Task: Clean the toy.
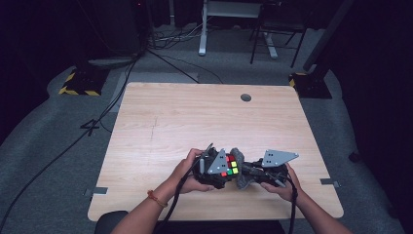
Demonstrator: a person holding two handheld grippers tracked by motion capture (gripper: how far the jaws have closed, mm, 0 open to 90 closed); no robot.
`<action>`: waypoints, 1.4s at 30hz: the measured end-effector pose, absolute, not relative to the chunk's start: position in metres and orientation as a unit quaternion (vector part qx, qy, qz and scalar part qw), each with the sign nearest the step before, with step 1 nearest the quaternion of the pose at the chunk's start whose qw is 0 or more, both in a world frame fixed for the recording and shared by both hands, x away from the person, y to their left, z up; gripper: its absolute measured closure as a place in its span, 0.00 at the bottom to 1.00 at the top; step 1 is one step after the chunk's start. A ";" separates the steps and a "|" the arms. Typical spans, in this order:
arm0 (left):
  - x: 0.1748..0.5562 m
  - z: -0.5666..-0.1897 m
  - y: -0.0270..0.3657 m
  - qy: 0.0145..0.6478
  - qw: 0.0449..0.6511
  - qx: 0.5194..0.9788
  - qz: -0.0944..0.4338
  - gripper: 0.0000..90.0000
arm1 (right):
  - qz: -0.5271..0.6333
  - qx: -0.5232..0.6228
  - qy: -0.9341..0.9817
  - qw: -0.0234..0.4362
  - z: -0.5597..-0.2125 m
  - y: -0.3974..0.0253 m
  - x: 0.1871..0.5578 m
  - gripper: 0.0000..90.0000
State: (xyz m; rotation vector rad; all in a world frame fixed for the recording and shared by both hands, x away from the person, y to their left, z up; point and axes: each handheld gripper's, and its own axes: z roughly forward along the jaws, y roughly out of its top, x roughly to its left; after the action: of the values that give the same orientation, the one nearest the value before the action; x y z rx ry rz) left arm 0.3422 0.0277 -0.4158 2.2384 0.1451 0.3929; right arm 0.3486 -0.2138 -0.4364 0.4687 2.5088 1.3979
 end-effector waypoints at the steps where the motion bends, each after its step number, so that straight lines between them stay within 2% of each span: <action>1: 0.342 -0.417 0.027 0.059 0.419 0.893 0.153 0.37 | 0.479 0.156 0.856 0.115 -0.436 -0.212 0.347 0.86; 13: 0.342 -0.425 0.021 0.053 0.383 0.907 0.164 0.37 | 0.510 0.139 0.839 0.128 -0.423 -0.214 0.337 0.86; 27: 0.342 -0.411 0.031 0.058 0.442 0.882 0.149 0.37 | 0.464 0.157 0.864 0.120 -0.445 -0.208 0.350 0.86; 38: 0.342 -0.416 0.027 0.054 0.426 0.891 0.149 0.37 | 0.516 0.136 0.836 0.127 -0.422 -0.218 0.339 0.86; 42: 0.341 -0.417 0.024 0.051 0.418 0.894 0.153 0.37 | 0.498 0.143 0.846 0.128 -0.427 -0.217 0.342 0.86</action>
State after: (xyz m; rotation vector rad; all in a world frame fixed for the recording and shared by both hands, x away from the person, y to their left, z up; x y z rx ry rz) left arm 0.3410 0.0243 -0.4167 2.2440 0.1286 0.3839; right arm 0.3416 -0.2166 -0.4274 0.4160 2.4601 1.4474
